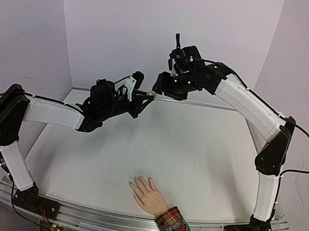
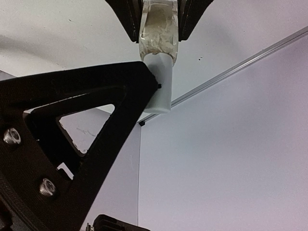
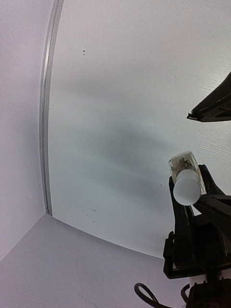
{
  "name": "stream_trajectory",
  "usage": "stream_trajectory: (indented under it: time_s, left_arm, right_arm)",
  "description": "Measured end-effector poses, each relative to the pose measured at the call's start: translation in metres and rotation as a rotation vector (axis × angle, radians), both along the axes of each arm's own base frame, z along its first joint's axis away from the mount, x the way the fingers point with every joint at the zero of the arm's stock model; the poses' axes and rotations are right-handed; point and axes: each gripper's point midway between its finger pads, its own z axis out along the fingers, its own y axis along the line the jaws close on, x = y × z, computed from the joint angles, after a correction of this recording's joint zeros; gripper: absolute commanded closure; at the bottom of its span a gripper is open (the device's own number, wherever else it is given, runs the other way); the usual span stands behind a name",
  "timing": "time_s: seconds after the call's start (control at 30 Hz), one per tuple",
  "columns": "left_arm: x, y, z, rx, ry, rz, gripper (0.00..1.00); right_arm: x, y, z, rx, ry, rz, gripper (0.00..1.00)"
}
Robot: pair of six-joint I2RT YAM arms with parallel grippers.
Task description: Paint the nails
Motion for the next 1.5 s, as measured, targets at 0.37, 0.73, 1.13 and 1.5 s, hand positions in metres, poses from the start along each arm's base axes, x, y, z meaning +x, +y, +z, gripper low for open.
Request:
stream_trajectory:
  time_s: [0.37, 0.73, 1.13, 1.5]
  left_arm:
    - [-0.004, -0.007, 0.005, -0.006, -0.003, -0.034, 1.0]
    - [-0.011, -0.012, 0.002, -0.022, 0.055, -0.087, 1.0]
    - [-0.092, -0.004, 0.048, -0.1, 0.207, -0.542, 1.0]
    - [-0.146, 0.015, 0.071, -0.123, 0.308, -0.891, 1.0]
  right_arm:
    - [0.005, 0.009, -0.001, -0.013, -0.037, 0.022, 0.77]
    - [0.001, 0.013, -0.002, -0.063, -0.076, 0.098, 1.0]
    - [-0.089, 0.018, 0.043, 0.03, -0.23, 0.674, 1.0]
    - [-0.149, 0.03, 0.071, 0.203, -0.302, 1.026, 0.75]
